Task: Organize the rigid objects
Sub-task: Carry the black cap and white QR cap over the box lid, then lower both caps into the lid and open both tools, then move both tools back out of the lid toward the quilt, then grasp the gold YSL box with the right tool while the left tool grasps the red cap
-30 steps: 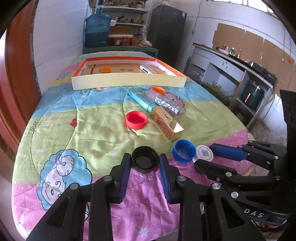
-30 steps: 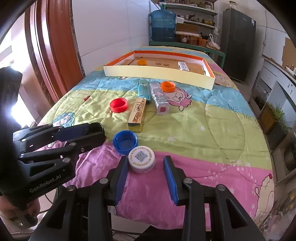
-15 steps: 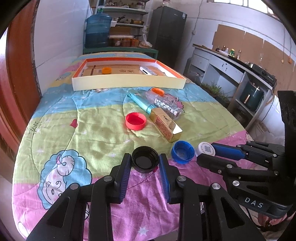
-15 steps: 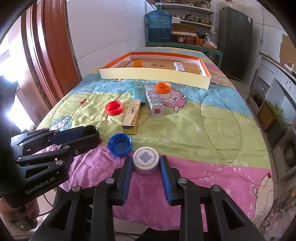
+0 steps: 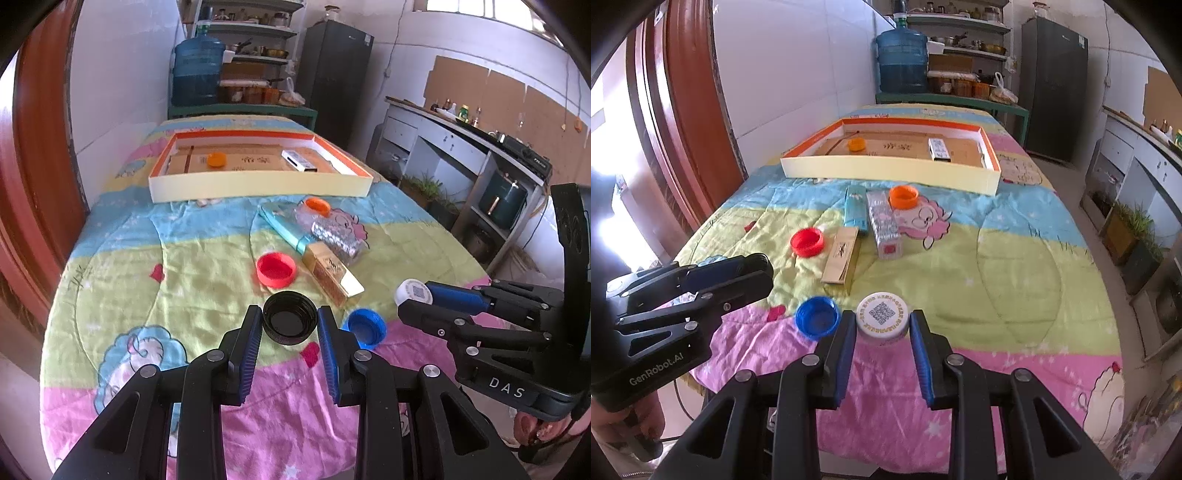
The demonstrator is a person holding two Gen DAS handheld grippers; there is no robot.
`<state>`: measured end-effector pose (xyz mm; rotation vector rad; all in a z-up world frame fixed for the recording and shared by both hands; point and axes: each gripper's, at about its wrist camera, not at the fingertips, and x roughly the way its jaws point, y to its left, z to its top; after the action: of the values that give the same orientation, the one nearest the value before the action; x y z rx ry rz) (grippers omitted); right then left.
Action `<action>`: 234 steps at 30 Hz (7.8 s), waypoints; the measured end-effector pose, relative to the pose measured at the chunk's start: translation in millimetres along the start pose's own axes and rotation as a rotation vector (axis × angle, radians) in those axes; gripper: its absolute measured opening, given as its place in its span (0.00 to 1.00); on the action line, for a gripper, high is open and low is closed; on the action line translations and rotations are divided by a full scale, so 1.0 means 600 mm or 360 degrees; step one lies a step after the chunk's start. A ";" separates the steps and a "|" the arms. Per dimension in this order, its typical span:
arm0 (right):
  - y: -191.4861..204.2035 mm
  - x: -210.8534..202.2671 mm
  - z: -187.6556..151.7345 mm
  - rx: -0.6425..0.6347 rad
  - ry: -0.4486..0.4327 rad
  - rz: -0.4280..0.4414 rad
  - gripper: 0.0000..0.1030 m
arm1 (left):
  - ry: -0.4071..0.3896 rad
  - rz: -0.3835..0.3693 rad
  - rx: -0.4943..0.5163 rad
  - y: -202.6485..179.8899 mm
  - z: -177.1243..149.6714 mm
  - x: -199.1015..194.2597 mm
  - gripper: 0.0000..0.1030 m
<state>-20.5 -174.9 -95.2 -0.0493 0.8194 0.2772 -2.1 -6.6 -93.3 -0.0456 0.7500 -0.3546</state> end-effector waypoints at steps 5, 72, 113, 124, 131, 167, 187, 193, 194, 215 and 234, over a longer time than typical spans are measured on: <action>-0.002 -0.003 0.017 -0.0019 -0.0035 -0.0009 0.29 | -0.0036 0.0010 0.0008 0.002 0.017 -0.006 0.30; -0.058 0.028 0.235 -0.0033 -0.0362 -0.0080 0.29 | -0.0239 0.0292 -0.0013 0.025 0.277 0.075 0.31; -0.085 0.199 0.338 0.0024 -0.0179 0.0040 0.29 | -0.0082 0.0354 -0.0198 0.142 0.342 0.230 0.30; -0.091 0.250 0.331 0.0034 -0.0068 0.0073 0.29 | 0.0047 0.0350 -0.0204 0.151 0.327 0.275 0.30; -0.089 0.268 0.328 0.0021 -0.0023 0.0062 0.29 | 0.0107 0.0354 -0.0198 0.155 0.316 0.293 0.31; -0.093 0.279 0.317 0.0056 0.0055 0.0056 0.39 | 0.0147 0.0254 -0.0239 0.155 0.306 0.291 0.49; -0.092 0.197 0.295 0.0103 -0.0019 0.0063 0.39 | -0.0011 0.0168 -0.0270 0.124 0.302 0.199 0.56; -0.088 0.166 0.277 0.0122 -0.0039 0.0067 0.39 | 0.0001 0.0153 -0.0254 0.110 0.288 0.171 0.56; -0.086 0.160 0.273 0.0121 -0.0043 0.0067 0.39 | 0.0004 0.0152 -0.0253 0.109 0.286 0.168 0.56; -0.052 0.057 0.215 0.0106 -0.0128 0.0040 0.39 | -0.0146 0.0140 -0.0316 0.079 0.216 0.013 0.56; -0.037 0.043 0.110 0.0137 0.0037 0.0131 0.39 | -0.0067 0.0102 -0.0307 0.072 0.126 0.004 0.56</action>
<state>49.2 -180.6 -69.9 0.0622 0.8570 0.3190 63.3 27.0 -46.8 -0.2099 0.7402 -0.2184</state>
